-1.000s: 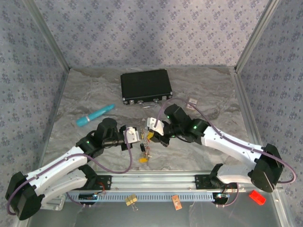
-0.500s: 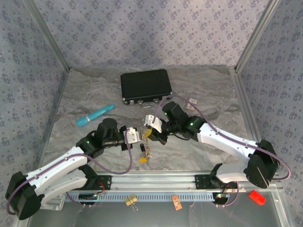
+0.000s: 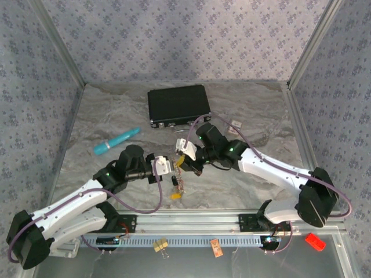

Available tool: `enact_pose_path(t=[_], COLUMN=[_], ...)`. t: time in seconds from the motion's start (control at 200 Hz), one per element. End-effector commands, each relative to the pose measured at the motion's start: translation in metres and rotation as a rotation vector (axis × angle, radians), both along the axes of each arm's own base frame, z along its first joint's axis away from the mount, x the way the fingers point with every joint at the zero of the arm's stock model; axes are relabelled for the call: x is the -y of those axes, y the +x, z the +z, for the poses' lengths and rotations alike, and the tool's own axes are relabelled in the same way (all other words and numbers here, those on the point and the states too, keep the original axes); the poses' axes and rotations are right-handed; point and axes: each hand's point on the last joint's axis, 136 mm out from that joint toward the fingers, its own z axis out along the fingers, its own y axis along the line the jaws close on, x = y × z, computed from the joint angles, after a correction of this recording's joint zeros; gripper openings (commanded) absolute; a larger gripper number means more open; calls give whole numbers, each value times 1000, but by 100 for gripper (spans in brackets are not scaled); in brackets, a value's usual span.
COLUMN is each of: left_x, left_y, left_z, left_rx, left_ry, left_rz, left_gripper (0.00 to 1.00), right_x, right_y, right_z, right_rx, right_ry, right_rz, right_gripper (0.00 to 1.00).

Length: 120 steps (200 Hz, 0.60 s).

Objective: Put the keys on the keyring

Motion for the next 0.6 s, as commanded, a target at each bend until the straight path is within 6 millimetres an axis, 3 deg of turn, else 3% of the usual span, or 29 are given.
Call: enact_pose_path(t=[0.0,0.595], left_x=[5,4], left_y=[-8,-6], left_z=[16,21], left_rx=[54,110], left_ry=[-29,-28], left_rz=[-50,-29], left_gripper=[0,0], right_x=[2,-1], right_y=[15,20], right_z=[6,0], right_rx=[-2,-64], right_ry=[-15,-64], right_rz=[-72,-123], right_gripper=[0,0])
